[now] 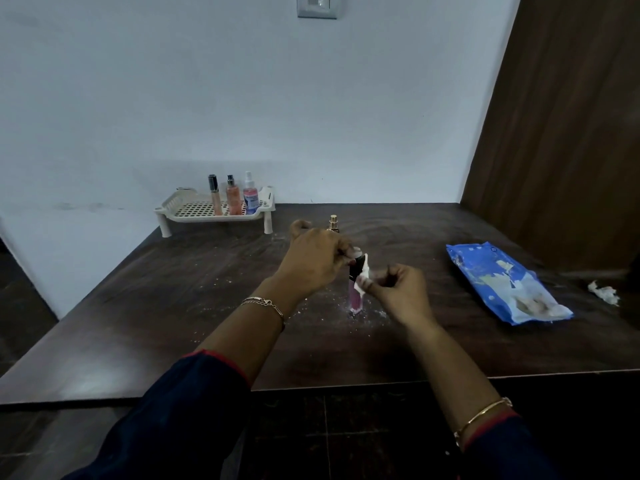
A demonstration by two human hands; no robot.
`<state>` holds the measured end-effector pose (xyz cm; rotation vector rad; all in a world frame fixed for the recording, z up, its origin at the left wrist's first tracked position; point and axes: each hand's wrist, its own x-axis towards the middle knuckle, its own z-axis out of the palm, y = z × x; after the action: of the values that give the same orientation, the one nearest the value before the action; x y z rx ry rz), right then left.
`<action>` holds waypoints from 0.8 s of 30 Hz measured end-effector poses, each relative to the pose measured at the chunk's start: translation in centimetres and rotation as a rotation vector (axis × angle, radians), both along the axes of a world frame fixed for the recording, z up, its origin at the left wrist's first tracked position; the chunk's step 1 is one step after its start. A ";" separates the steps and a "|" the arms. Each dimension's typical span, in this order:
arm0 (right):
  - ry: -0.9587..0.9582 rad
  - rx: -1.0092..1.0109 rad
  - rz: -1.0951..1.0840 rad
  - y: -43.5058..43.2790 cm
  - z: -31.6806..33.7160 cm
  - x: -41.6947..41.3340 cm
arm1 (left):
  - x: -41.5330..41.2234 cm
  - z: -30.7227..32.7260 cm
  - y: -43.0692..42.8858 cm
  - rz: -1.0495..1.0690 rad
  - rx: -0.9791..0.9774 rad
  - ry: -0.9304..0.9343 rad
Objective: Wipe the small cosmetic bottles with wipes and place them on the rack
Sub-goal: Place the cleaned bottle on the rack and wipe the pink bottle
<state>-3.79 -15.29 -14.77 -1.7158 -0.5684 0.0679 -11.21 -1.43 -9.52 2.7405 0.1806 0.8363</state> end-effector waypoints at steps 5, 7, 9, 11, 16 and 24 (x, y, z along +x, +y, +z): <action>-0.177 -0.494 -0.058 -0.6 -2.3 0.4 | 0.1 0.2 -0.4 -0.012 0.011 -0.010; -0.187 -0.468 -0.072 -0.5 -1.7 0.4 | 0.1 0.2 -0.4 -0.006 0.022 -0.011; -0.140 -0.306 -0.049 -0.5 -0.7 0.5 | 0.0 0.1 -0.4 -0.007 0.020 -0.003; -0.115 -0.100 -0.023 -0.4 0.0 0.6 | 0.0 0.0 -0.3 -0.006 0.032 0.006; -0.165 0.064 -0.029 0.3 -0.4 -0.1 | 0.3 -0.1 0.0 -0.003 0.017 0.022; -0.101 -0.403 0.035 -0.5 -2.3 1.4 | 0.4 0.0 -0.4 0.007 -0.135 0.002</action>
<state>-2.43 -15.82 -17.09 -2.1093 -0.6935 0.1283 -10.77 -1.87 -9.54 2.6164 0.2377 0.7932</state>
